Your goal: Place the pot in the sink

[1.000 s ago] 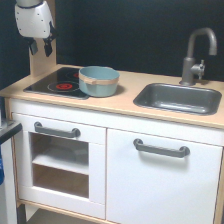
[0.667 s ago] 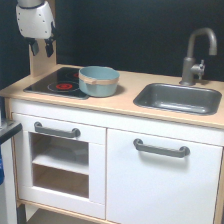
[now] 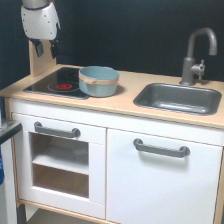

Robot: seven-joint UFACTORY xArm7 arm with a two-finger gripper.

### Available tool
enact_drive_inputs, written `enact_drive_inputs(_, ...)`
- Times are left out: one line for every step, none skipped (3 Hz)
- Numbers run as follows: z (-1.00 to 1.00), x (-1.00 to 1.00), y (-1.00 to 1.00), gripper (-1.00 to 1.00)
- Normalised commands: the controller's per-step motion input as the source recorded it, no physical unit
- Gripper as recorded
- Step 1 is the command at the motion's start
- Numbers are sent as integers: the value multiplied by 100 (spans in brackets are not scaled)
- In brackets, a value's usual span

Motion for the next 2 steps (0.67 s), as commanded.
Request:
enact_drive_inputs(-3, 89, 14, 100)
enact_drive_inputs(-3, 90, 33, 100)
